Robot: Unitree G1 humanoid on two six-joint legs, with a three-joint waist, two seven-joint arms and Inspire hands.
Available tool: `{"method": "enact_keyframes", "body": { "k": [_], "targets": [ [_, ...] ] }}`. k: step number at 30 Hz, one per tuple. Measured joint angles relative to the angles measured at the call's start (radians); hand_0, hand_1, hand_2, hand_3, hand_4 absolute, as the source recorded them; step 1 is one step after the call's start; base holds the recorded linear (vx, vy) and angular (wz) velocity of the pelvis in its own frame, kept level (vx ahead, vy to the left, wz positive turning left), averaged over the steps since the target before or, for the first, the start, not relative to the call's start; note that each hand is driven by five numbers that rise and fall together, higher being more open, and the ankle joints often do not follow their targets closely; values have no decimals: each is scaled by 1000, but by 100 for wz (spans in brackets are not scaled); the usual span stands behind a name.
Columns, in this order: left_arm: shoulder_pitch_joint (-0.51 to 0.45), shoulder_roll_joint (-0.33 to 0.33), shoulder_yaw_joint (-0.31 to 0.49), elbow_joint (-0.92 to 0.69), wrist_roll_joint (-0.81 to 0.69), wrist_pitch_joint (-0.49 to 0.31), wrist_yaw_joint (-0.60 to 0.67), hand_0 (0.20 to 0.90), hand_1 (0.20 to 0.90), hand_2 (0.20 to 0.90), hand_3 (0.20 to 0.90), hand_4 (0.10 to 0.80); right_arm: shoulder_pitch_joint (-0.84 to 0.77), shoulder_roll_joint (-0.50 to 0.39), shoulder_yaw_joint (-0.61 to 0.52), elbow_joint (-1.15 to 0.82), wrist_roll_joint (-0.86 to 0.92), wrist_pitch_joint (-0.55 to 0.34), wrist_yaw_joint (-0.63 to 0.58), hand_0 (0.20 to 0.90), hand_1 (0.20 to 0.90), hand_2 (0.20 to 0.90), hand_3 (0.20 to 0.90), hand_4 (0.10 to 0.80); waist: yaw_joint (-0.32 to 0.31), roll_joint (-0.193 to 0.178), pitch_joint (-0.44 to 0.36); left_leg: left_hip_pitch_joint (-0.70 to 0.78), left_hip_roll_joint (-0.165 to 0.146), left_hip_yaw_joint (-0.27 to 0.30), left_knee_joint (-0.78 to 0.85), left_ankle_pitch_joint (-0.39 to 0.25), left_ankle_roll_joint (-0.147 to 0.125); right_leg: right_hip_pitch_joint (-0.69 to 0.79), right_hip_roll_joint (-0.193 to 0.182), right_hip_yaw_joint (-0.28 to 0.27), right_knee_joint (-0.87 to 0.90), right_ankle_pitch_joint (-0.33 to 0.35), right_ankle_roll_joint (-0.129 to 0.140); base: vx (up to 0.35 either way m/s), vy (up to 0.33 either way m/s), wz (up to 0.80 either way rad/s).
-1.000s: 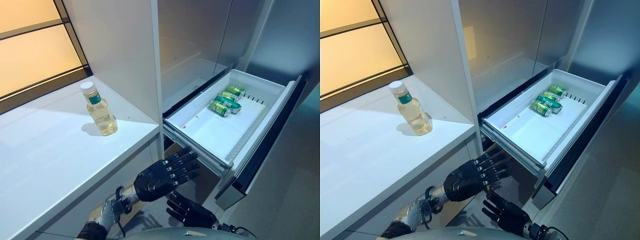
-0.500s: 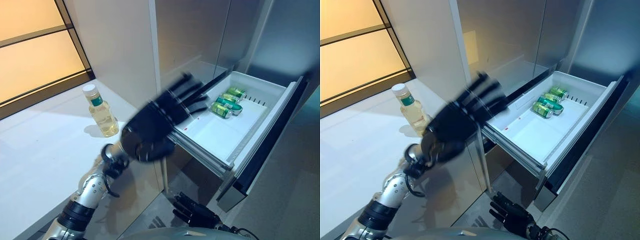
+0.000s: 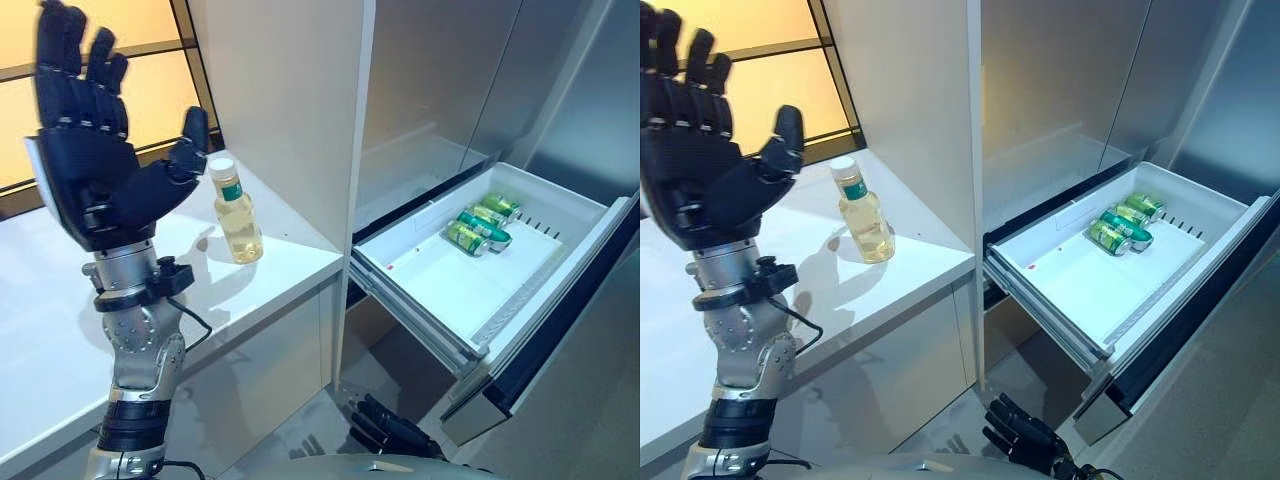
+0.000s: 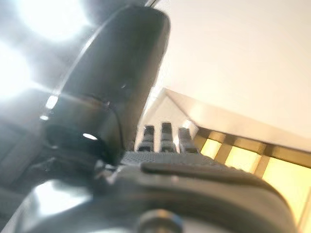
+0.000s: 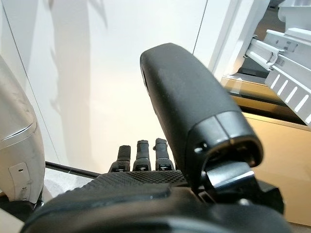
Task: Put drinks into fridge and close the fridge
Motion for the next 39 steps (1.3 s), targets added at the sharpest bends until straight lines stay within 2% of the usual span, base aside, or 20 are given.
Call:
{"method": "enact_keyframes", "body": {
  "k": [9, 15, 22, 39],
  "targets": [
    [-1, 1, -57, 115, 27, 185, 53, 900, 900, 900, 900, 800, -11, -6, 0, 3, -2, 1, 0, 900, 900, 900, 900, 800, -20, 12, 3, 14, 4, 11, 4, 6, 1, 3, 3, 12, 0, 3, -5, 12, 6, -4],
    [-8, 8, -57, 178, 81, 240, 86, 900, 900, 900, 900, 800, -10, -7, -1, 7, -6, 2, 1, 900, 900, 900, 900, 800, -22, 13, 4, 21, 4, 19, 0, 3, 1, 8, 2, 16, 0, 3, -5, 3, 4, -2],
    [-31, 40, -80, 294, 219, 277, 145, 900, 900, 900, 900, 800, -17, -6, -3, 9, -36, 2, 3, 900, 900, 900, 900, 800, -36, 14, 5, 24, 5, 23, 0, 2, 2, 9, 2, 19, 0, 0, 0, 3, 3, -1],
    [-33, 39, -135, 407, 215, 280, 138, 900, 900, 900, 900, 800, -34, -5, -3, 11, -76, 5, 3, 900, 900, 900, 900, 800, -48, 14, 5, 37, 5, 32, 0, -2, 3, 19, 2, 27, 0, 0, 0, 2, 2, -1]
  ]
}}
